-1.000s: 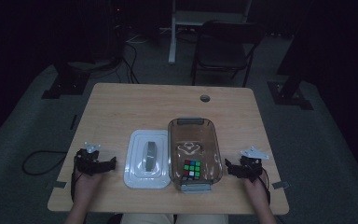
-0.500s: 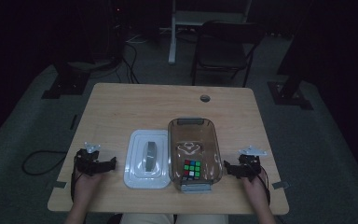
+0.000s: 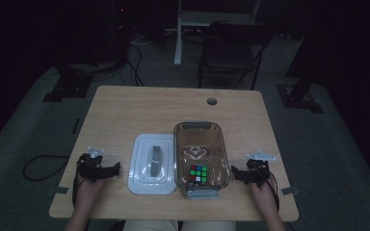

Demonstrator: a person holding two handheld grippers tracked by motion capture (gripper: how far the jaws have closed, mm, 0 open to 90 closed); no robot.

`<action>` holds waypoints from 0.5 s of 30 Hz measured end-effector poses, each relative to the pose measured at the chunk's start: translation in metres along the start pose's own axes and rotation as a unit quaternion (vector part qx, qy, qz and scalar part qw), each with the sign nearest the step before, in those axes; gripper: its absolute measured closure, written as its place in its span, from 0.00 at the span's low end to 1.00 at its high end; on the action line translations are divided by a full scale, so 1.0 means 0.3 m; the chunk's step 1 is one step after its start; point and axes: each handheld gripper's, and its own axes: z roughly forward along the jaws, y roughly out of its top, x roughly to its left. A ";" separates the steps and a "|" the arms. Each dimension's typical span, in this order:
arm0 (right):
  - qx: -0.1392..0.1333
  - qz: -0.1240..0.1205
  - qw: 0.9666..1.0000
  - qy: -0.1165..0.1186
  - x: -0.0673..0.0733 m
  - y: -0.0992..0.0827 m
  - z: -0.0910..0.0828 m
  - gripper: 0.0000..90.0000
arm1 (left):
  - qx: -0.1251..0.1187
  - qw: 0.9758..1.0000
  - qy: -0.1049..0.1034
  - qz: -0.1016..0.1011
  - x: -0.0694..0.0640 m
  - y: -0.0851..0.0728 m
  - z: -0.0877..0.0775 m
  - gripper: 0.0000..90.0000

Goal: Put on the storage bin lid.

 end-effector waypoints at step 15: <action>0.000 0.000 1.000 0.000 0.000 0.000 0.000 0.14 | -0.020 0.996 -0.086 0.025 -0.137 0.062 -0.109 0.01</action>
